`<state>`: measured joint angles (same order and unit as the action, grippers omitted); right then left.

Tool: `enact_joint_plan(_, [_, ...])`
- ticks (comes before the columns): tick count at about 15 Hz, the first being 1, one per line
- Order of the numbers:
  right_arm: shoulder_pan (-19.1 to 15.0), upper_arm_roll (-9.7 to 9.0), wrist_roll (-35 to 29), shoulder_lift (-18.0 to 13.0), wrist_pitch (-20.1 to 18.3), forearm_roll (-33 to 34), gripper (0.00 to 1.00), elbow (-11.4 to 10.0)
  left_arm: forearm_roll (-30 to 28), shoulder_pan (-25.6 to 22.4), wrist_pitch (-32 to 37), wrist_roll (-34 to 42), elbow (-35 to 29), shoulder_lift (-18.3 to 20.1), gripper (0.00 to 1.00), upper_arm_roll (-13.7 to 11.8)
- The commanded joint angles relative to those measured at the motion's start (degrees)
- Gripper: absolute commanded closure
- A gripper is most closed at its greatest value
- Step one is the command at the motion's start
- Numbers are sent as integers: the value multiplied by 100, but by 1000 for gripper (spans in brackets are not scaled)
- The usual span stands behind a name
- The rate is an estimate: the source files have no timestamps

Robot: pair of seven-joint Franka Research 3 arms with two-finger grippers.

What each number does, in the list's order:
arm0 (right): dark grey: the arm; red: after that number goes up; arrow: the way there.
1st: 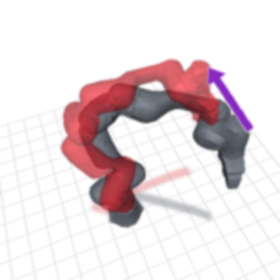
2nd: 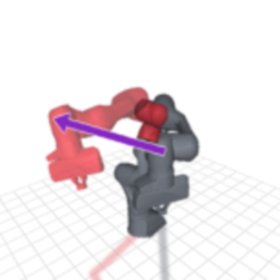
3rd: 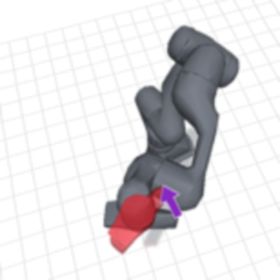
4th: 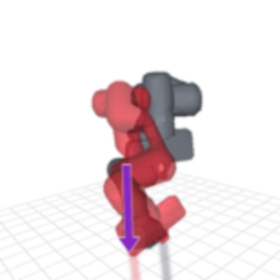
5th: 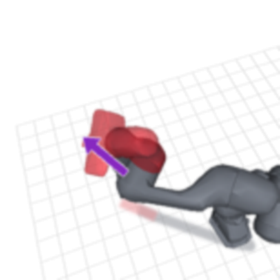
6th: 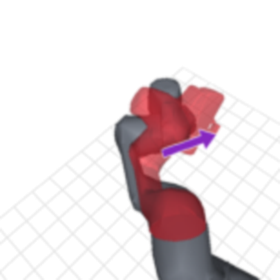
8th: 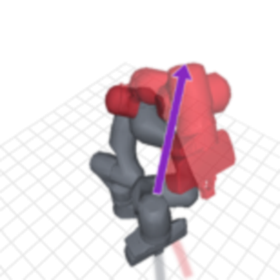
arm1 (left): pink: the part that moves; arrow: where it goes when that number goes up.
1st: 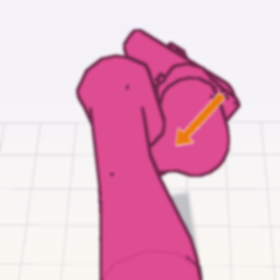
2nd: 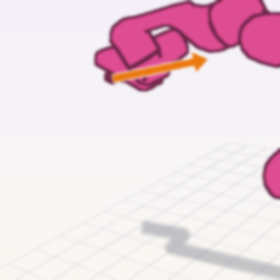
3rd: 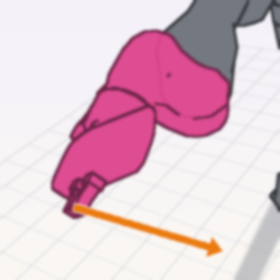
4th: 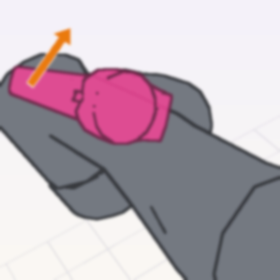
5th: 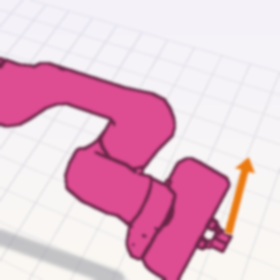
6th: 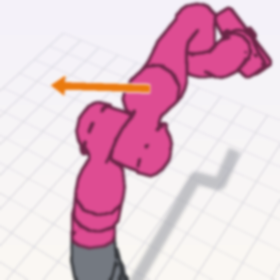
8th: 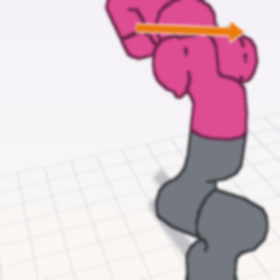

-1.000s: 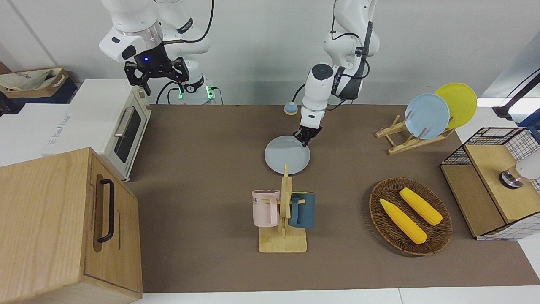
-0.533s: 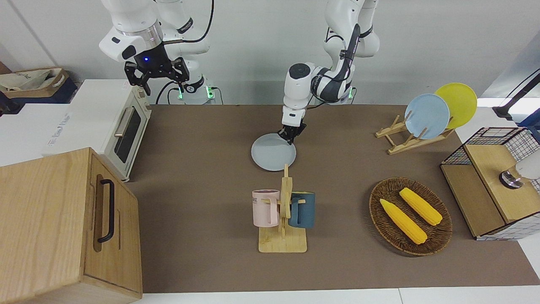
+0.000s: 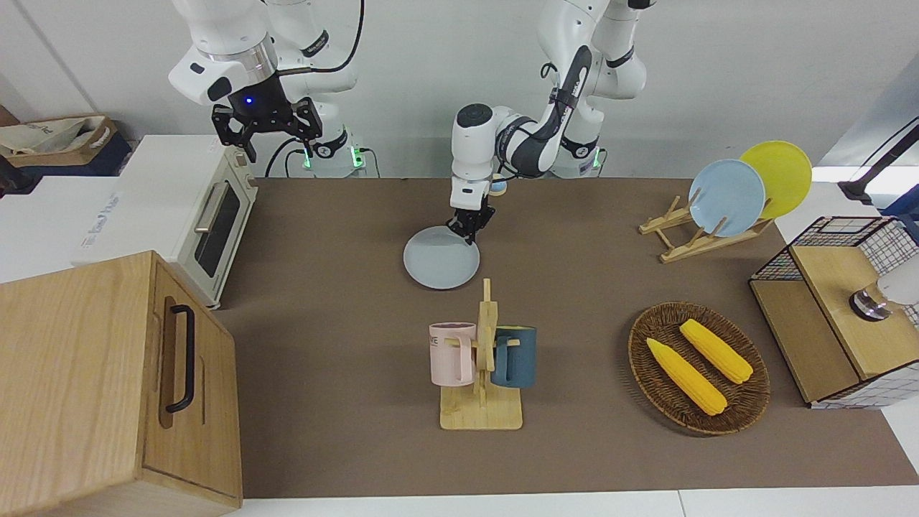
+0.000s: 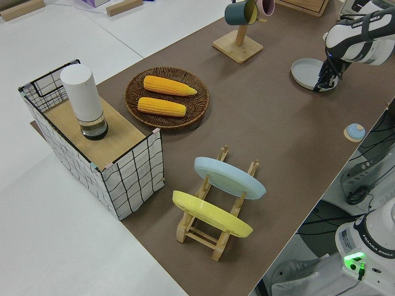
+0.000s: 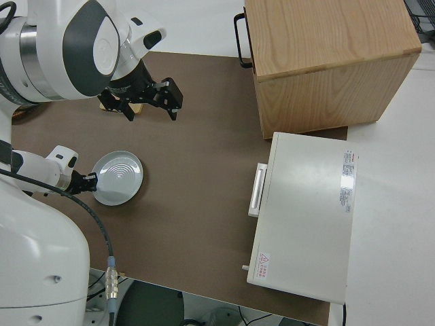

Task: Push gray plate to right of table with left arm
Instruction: 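Push the gray plate with the left gripper toward the toaster oven side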

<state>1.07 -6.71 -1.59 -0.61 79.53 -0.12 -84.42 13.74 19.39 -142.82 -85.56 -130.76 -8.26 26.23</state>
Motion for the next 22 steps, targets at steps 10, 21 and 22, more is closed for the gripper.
enact_joint_plan(10, [-116,-85,1,-36,-69,-59,17,22,453,802,448,-1138,1060,-984,1000,-39])
enact_joint_plan(21, [-116,-76,1,-36,-78,-59,17,22,981,1391,975,-2000,2097,-1775,1000,-66])
enact_joint_plan(22, [-116,-85,1,-36,-69,-59,17,22,981,1426,1001,-2035,2159,-1802,1000,-66])
